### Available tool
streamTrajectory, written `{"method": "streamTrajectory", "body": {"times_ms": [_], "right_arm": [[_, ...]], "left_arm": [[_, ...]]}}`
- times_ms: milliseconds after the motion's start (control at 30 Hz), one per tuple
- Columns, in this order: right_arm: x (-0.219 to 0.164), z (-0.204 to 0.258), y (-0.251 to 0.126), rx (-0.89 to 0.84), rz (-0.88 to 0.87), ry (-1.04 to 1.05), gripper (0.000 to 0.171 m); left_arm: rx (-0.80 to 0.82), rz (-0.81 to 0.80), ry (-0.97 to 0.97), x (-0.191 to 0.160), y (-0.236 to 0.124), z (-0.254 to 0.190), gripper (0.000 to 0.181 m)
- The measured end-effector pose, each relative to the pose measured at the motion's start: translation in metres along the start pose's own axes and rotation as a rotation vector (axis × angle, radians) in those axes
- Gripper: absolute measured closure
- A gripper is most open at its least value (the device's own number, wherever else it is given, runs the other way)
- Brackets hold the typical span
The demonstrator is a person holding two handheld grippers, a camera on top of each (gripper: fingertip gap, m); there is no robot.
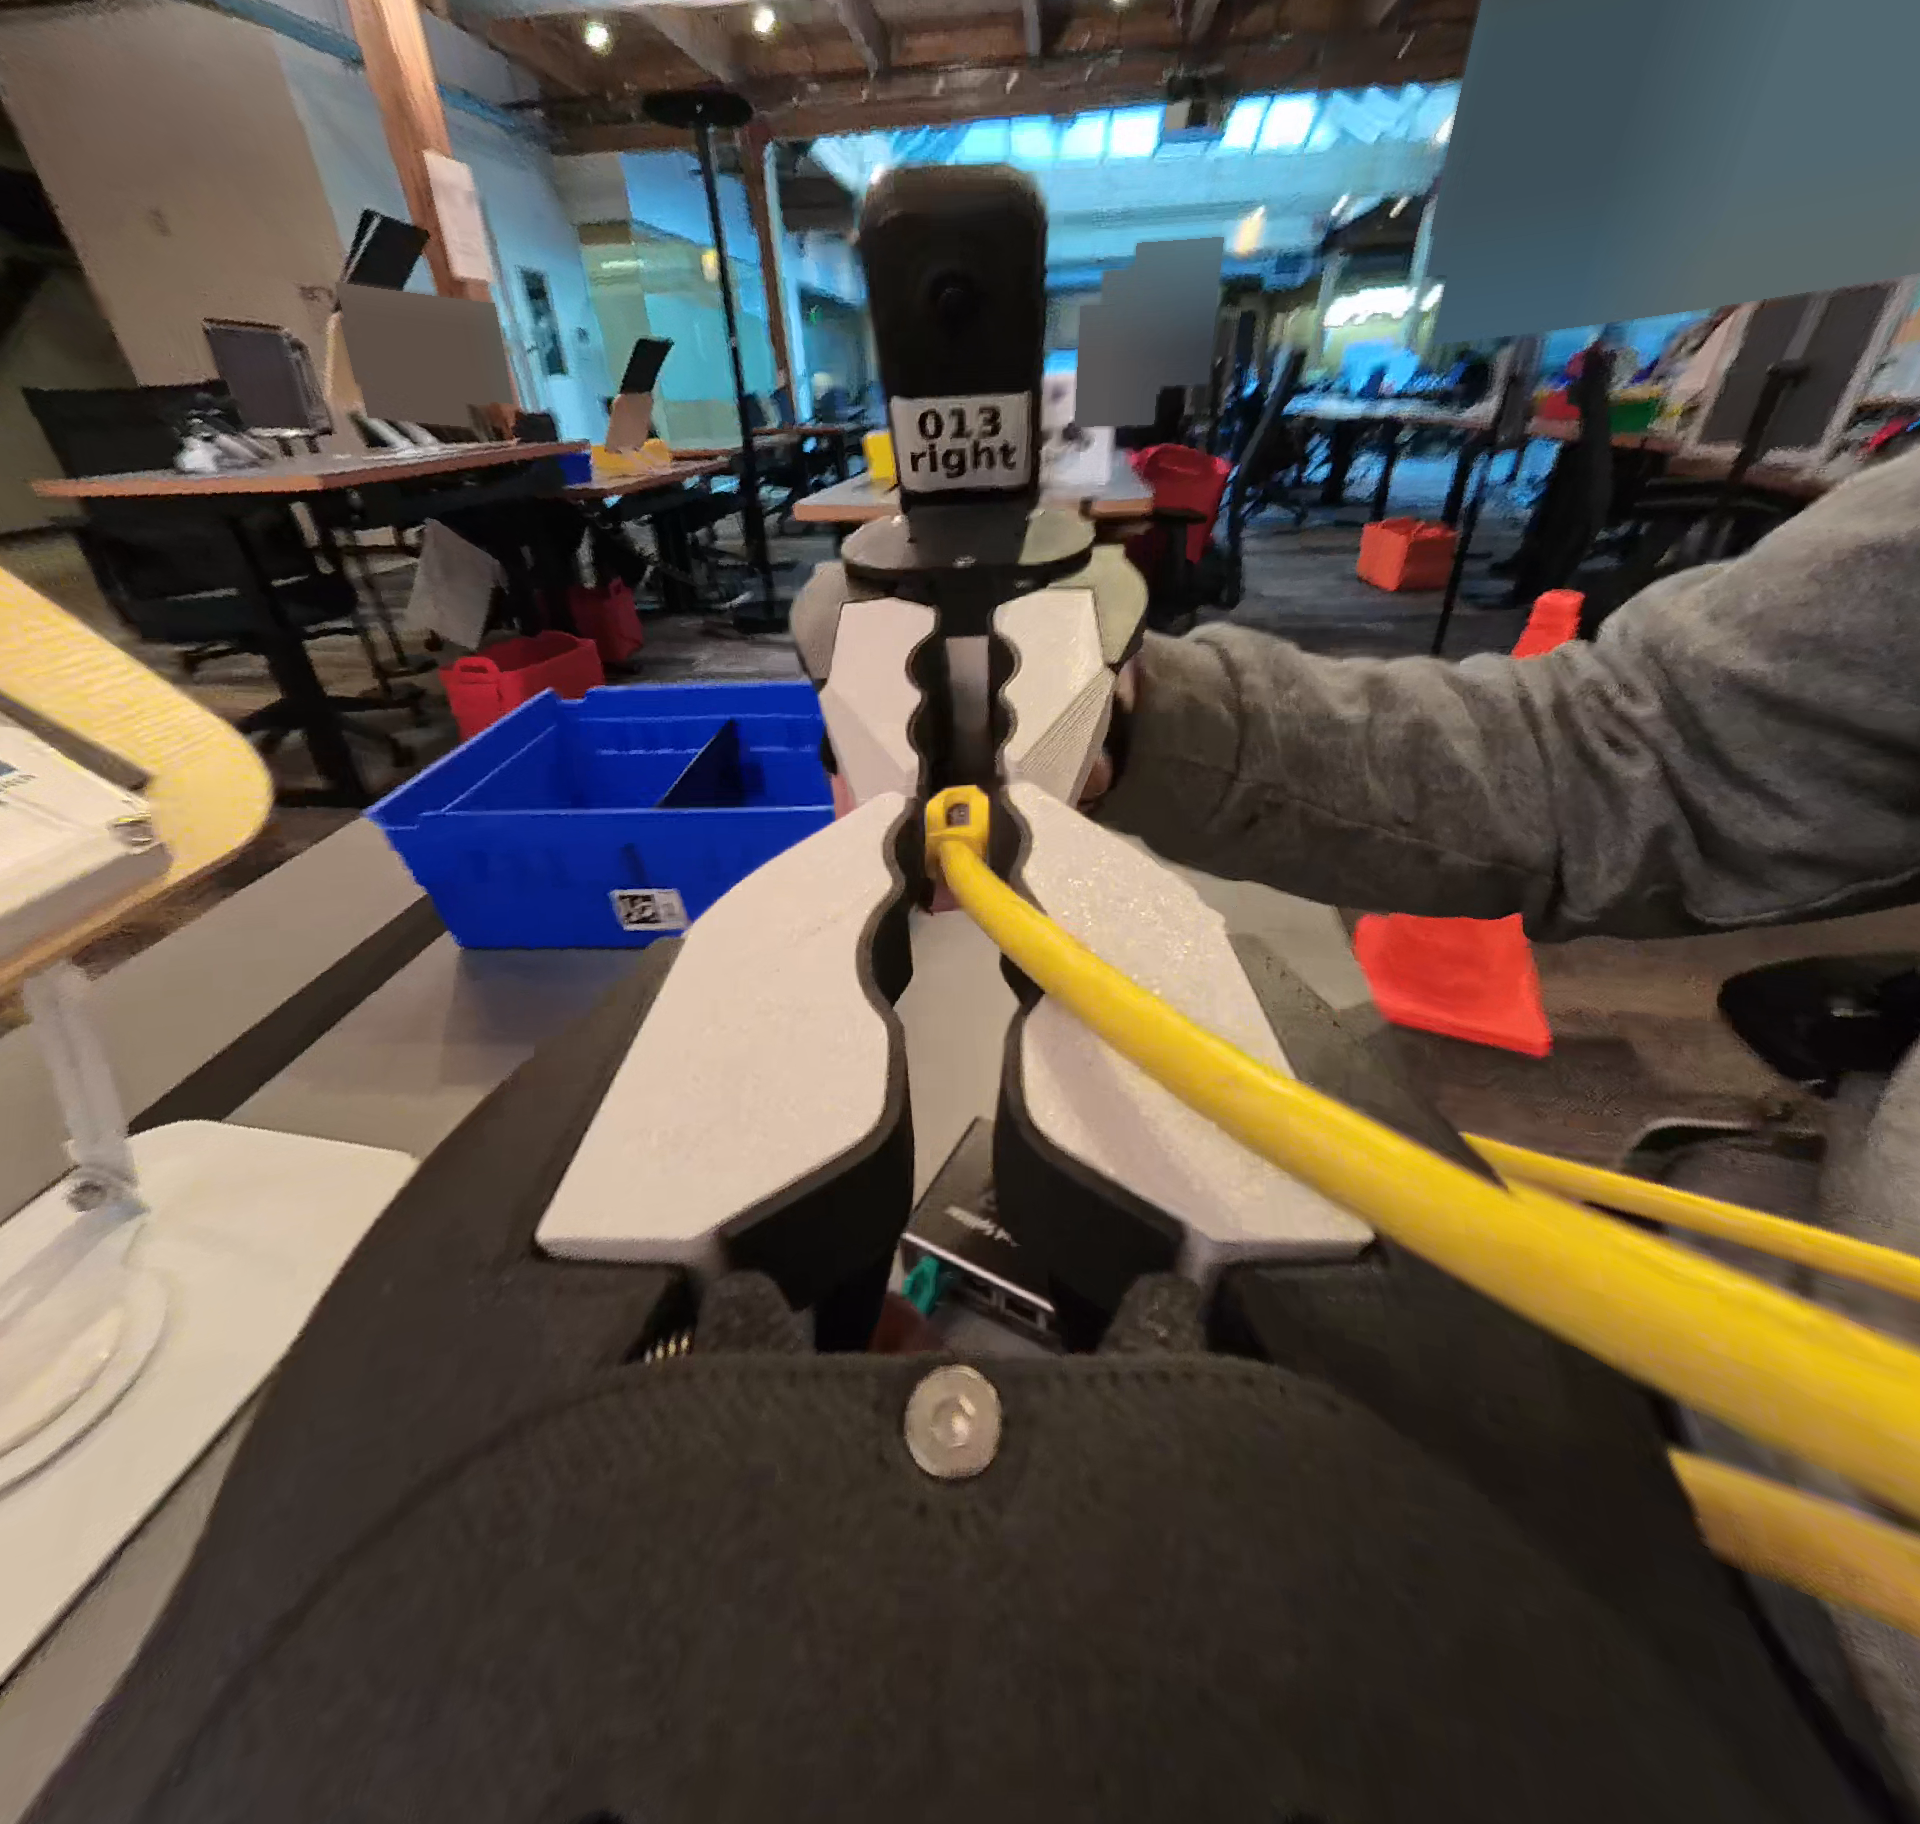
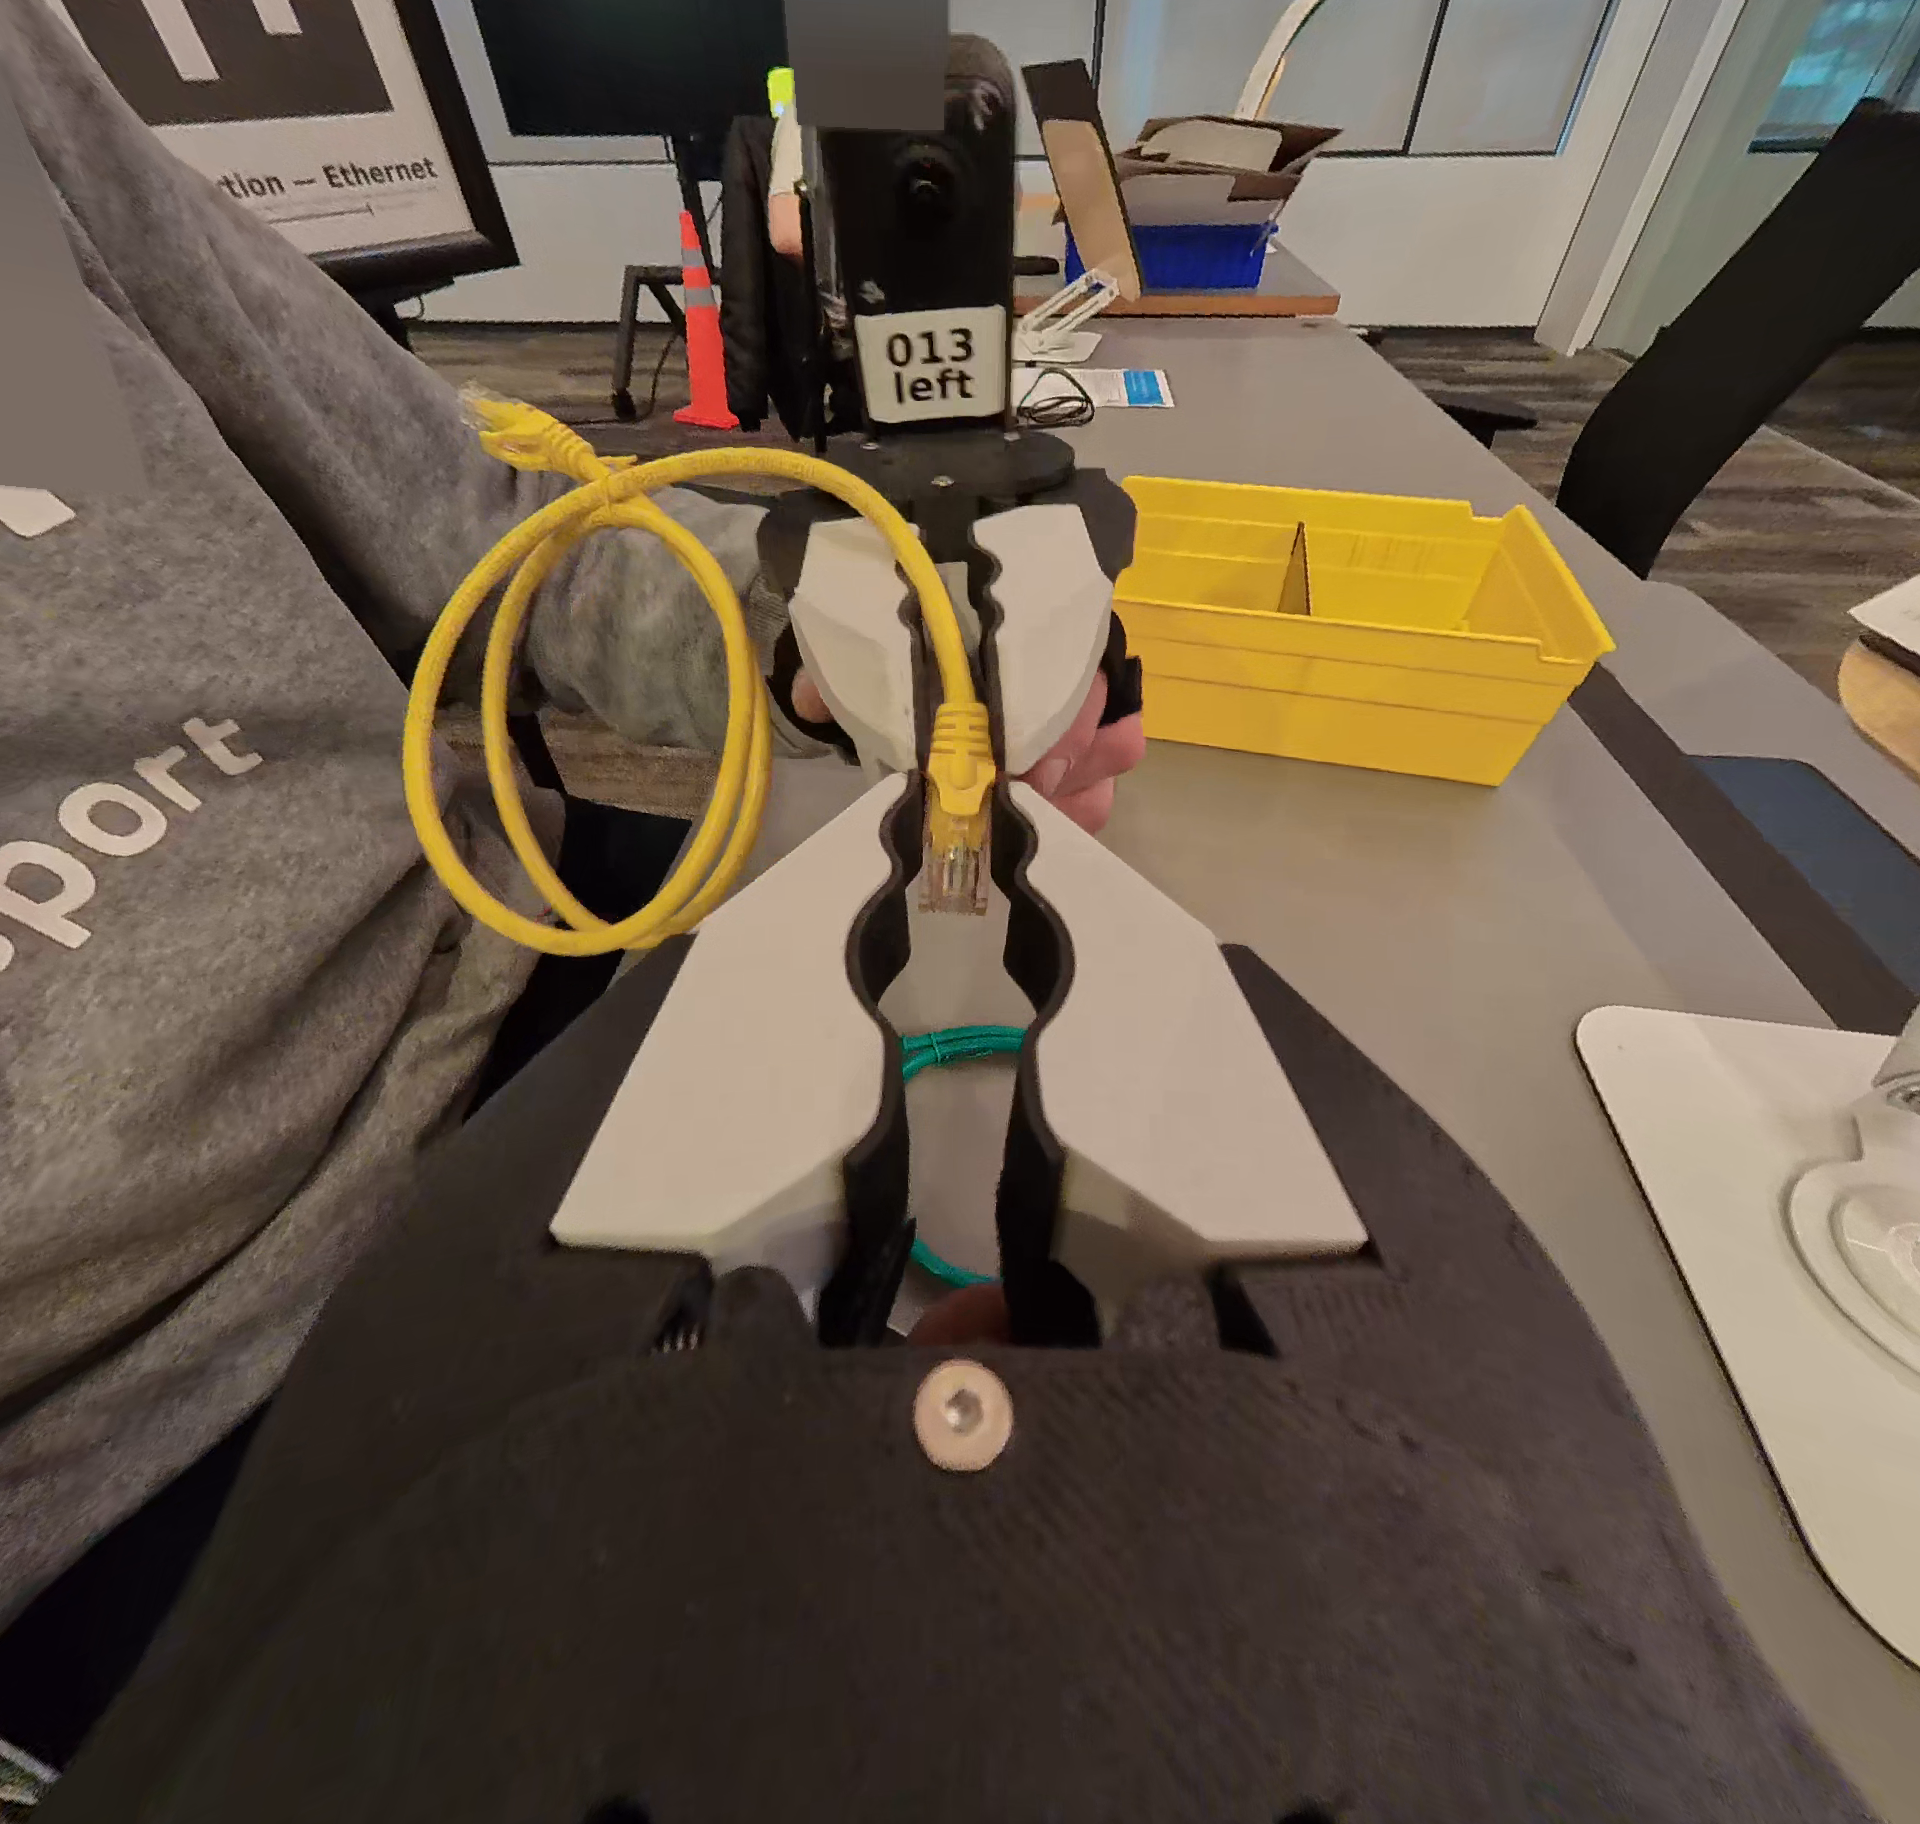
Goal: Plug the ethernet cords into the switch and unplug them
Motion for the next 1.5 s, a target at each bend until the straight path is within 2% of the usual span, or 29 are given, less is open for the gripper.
{"method": "streamTrajectory", "body": {"times_ms": [300,500,800,867,1100,1133,1200,1233,1267,1300,1500], "right_arm": [[-0.002,0.004,-0.002,-0.023,0.061,-0.038,0.162],[-0.002,0.004,-0.003,-0.053,0.084,-0.06,0.162],[0.005,0.004,-0.011,-0.155,-0.091,-0.042,0.151],[0.005,0.003,-0.011,-0.185,-0.122,-0.052,0.161],[0.011,0.01,-0.008,-0.18,-0.134,-0.108,0.162],[0.012,0.011,-0.008,-0.176,-0.129,-0.115,0.162],[0.014,0.012,-0.006,-0.17,-0.101,-0.133,0.162],[0.014,0.013,-0.005,-0.17,-0.082,-0.144,0.162],[0.015,0.013,-0.005,-0.172,-0.072,-0.15,0.162],[0.015,0.013,-0.005,-0.168,-0.065,-0.151,0.162],[0.014,0.013,-0.005,-0.153,-0.007,-0.155,0.162]], "left_arm": [[0.025,0.068,0.071,-0.001,0.003,0.0,0.165],[0.023,0.112,0.087,0.0,0.003,-0.002,0.17],[0.075,-0.032,0.018,0.014,-0.007,0.006,0.17],[0.061,-0.04,0.0,0.013,-0.007,0.005,0.17],[0.001,-0.085,0.004,0.017,-0.01,0.0,0.169],[0.005,-0.071,0.017,0.017,-0.008,-0.001,0.168],[0.011,-0.018,0.038,0.014,-0.003,-0.003,0.149],[0.002,-0.02,0.037,0.015,-0.002,-0.005,0.151],[0.003,-0.02,0.044,0.016,-0.002,-0.005,0.164],[0.009,-0.013,0.052,0.016,-0.002,-0.004,0.167],[0.012,0.03,0.082,0.014,-0.001,-0.006,0.167]]}}
Point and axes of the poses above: each gripper's, where its closed fingertips meet, y out along the fingers, x out of its top, z = x × y across the jaws, the point moved 5 cm from there along -y, back along the fingers
